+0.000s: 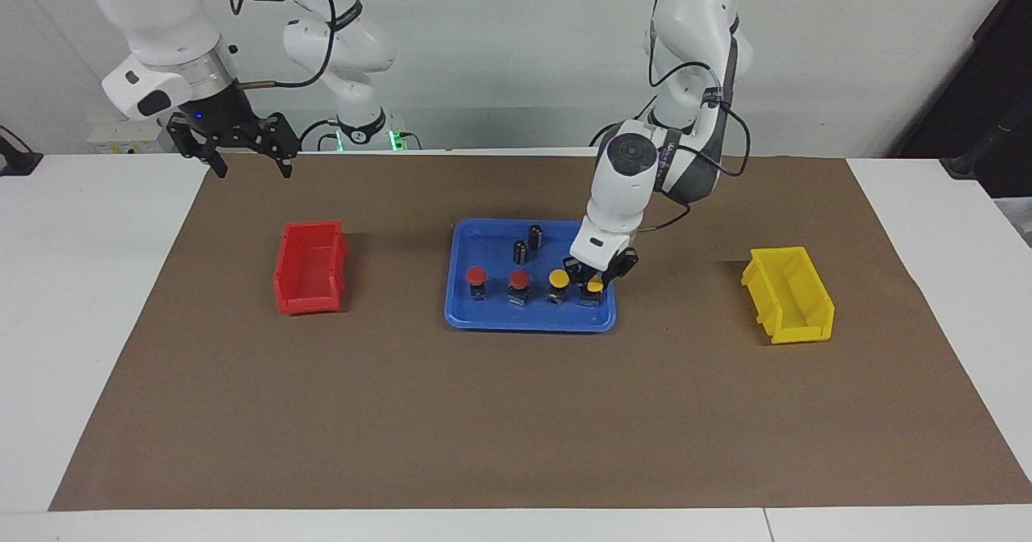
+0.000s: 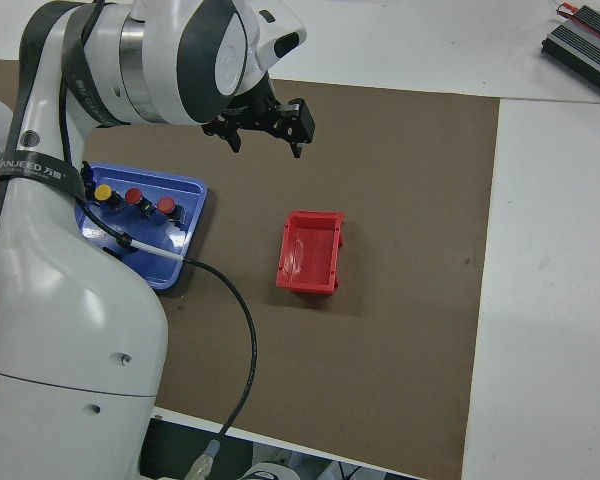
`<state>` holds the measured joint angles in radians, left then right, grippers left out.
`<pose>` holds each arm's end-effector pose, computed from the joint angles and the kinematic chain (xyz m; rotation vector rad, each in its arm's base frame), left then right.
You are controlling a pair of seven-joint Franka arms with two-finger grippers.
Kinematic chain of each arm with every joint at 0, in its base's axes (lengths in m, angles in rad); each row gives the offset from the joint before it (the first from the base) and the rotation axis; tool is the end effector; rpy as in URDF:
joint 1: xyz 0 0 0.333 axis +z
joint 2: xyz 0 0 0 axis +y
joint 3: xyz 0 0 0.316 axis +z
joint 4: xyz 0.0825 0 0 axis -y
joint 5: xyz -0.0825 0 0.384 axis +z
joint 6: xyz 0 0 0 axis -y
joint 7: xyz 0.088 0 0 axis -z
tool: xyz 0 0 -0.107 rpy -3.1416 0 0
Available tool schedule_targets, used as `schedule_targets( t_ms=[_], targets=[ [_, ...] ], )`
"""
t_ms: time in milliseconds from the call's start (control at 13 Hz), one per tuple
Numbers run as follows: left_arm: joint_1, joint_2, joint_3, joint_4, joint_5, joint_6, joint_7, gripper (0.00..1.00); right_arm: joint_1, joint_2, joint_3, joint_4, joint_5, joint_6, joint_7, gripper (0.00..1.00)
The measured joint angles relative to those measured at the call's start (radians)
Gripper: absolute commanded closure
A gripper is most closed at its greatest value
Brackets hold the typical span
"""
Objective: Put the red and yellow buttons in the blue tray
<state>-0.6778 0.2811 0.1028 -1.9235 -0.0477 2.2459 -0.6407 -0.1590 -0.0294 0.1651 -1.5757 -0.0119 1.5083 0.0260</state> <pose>0.5159 -0.3395 0.3504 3.1057 0.1400 0.0466 0.5390 0.0034 0.6327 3.1235 -0.0321 -0.0596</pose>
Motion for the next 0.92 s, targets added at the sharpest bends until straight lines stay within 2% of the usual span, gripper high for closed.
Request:
schedule_targets(
  t_ms=[154,308,538,769,923],
  targets=[
    [0.001,-0.006,0.007,0.03,0.0,-0.059,0.001,0.12,-0.018,0.0,-0.001,0.0,0.0,0.0,0.0,0.0],
    [0.011,-0.018,0.023,0.098,0.0,-0.162,0.014,0.0,-0.023,0.0,-0.015,0.0,0.0,0.0,0.0,0.0],
    [0.072,-0.066,0.035,0.153,0.001,-0.281,0.091,0.0,0.018,0.016,-0.062,-0.001,0.0,0.0,-0.003,0.0],
    [0.169,-0.135,0.04,0.156,0.014,-0.374,0.279,0.0,0.03,0.013,-0.07,0.006,0.0,0.0,-0.003,0.0],
    [0.27,-0.187,0.043,0.157,0.018,-0.411,0.427,0.0,0.03,0.004,-0.071,0.007,0.0,0.0,-0.003,0.0]
  ],
)
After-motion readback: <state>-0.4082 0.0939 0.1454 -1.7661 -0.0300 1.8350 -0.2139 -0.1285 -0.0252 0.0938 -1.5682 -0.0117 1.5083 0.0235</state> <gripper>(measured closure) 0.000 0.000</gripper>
